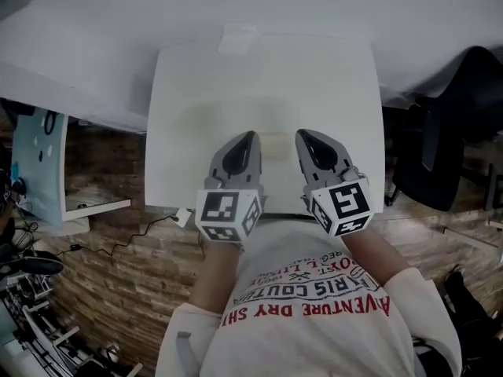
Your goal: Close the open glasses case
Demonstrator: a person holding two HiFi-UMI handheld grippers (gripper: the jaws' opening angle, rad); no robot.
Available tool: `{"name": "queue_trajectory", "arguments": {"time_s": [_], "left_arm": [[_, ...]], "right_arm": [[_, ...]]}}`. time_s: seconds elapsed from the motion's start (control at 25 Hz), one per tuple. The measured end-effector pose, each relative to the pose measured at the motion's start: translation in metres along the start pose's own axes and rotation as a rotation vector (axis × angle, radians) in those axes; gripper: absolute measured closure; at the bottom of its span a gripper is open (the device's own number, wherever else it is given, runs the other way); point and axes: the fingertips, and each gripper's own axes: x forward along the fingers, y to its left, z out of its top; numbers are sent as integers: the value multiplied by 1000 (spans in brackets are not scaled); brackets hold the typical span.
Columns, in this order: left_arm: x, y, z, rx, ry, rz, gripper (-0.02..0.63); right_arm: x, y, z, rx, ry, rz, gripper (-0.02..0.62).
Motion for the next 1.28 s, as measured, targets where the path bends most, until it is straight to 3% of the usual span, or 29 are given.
{"name": "queue_trajectory", "arguments": {"time_s": [0.2, 0.36, 1.0, 1.28], "left_arm": [[-19, -22, 44, 53, -108, -13, 609], [-29, -38, 57, 102, -154, -20, 609], [-21, -61, 53, 117, -154, -28, 609], [-22, -50, 47, 66, -138, -15, 609]], "right_arm": [[-24, 1, 33, -45, -79, 4, 584], [-39, 2, 46, -82, -123, 2, 584], [-55, -14, 37, -89, -109, 11, 584], [-45, -13, 35, -78, -100, 23, 584]]}}
